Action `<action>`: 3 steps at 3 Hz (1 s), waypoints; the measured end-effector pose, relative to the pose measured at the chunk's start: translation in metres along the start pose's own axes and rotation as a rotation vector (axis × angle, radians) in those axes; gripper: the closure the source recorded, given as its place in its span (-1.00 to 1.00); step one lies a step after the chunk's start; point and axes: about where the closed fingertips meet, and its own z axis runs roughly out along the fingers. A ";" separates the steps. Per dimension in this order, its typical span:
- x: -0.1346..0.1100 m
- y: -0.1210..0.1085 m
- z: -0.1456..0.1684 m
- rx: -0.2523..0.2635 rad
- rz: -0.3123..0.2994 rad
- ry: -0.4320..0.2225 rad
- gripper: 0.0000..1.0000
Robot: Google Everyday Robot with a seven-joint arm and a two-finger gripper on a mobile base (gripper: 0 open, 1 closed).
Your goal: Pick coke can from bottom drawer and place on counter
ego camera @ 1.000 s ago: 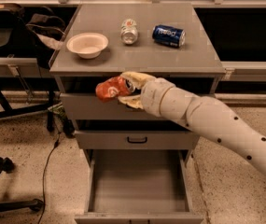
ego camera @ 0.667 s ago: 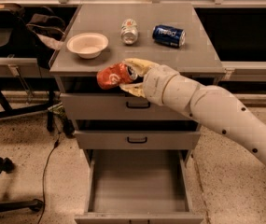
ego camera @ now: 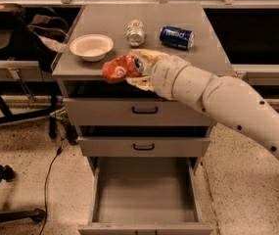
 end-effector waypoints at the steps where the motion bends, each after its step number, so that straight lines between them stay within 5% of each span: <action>1: 0.004 -0.015 0.008 0.026 -0.008 0.045 1.00; 2: 0.030 -0.025 0.027 0.032 -0.009 0.126 1.00; 3: 0.032 -0.027 0.035 0.049 0.005 0.126 1.00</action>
Offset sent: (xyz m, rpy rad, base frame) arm 0.0745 0.0067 0.0221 -0.0066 0.0073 -0.1931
